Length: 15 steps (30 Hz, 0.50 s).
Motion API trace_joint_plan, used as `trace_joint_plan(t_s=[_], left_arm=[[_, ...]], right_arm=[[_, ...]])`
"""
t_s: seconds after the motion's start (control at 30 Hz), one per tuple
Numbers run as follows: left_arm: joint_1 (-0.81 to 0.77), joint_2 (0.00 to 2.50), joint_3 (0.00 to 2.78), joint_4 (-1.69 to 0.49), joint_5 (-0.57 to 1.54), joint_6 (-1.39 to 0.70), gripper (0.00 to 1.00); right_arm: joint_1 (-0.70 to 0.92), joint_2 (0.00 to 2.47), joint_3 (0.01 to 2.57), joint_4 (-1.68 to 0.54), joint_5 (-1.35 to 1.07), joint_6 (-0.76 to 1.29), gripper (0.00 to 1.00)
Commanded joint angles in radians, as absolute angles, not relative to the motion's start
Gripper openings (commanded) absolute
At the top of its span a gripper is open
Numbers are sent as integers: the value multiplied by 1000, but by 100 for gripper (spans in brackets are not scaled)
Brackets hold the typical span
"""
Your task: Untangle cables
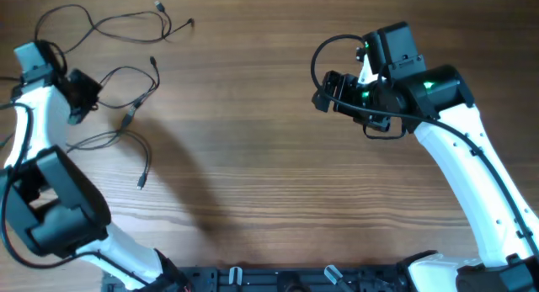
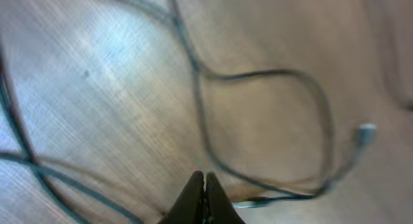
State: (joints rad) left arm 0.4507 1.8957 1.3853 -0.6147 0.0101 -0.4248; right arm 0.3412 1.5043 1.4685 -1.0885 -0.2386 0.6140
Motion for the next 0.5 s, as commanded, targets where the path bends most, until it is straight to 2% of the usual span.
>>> trace_joint_plan(t_s=[0.0,0.47], left_arm=[[447,1952,1387,-638,-49,-438,4],[435,1996,1309,-693,56,-439,4]], right_arm=[[339,1515,1479,-1083,-260,632,100],[339,1515,1479,-1074,-259,632,100]])
